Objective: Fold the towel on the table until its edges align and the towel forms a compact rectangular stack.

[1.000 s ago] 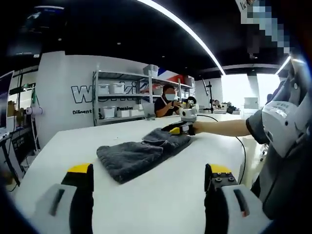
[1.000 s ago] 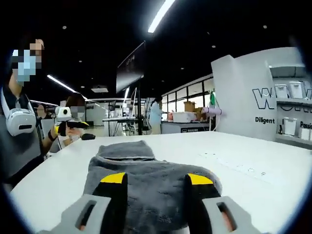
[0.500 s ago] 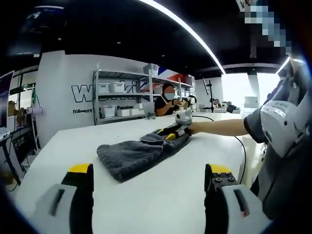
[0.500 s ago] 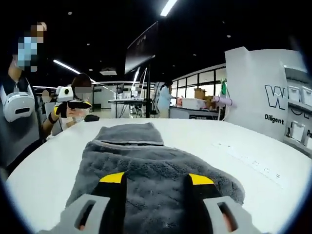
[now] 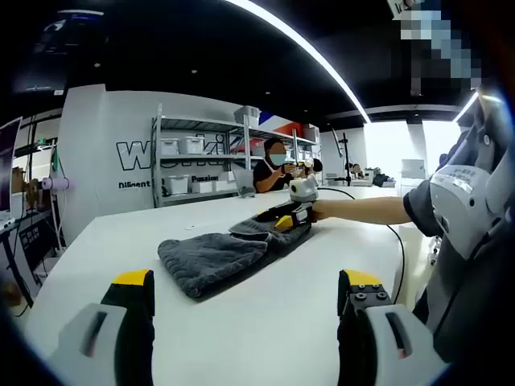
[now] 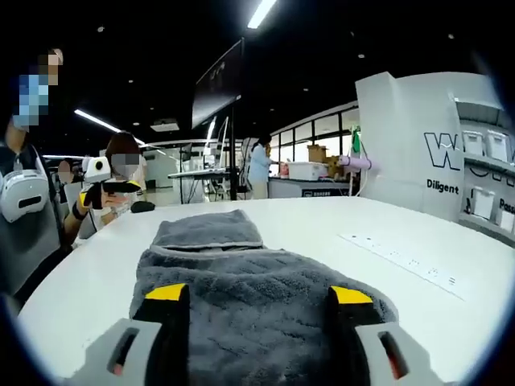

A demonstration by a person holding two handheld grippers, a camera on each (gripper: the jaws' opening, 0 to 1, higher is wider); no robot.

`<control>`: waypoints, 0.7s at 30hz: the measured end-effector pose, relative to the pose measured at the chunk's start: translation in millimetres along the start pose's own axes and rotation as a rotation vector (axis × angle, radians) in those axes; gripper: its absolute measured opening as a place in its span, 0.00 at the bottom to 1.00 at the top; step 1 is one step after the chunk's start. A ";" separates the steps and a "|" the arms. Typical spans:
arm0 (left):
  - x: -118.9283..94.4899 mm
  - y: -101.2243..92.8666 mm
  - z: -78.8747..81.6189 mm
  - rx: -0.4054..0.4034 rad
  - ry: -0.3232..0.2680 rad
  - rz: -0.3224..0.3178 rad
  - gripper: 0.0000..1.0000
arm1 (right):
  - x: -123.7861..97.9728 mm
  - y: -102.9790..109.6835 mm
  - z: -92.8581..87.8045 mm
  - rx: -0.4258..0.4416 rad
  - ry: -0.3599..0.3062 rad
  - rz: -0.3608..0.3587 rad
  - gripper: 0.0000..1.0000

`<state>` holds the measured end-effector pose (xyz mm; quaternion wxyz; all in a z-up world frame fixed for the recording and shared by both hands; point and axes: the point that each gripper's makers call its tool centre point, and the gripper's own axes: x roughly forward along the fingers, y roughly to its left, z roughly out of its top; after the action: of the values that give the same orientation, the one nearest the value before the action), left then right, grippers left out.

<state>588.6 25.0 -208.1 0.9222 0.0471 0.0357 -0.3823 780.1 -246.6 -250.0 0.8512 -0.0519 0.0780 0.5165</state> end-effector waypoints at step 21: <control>10.5 1.8 -1.5 0.008 0.016 -0.030 0.99 | -106.1 80.2 7.9 -0.118 0.196 -0.191 0.91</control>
<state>597.2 19.1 -210.6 0.9159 0.0533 0.0422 -0.3956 661.4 -300.7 -223.1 0.8802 -0.1591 0.1249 0.4295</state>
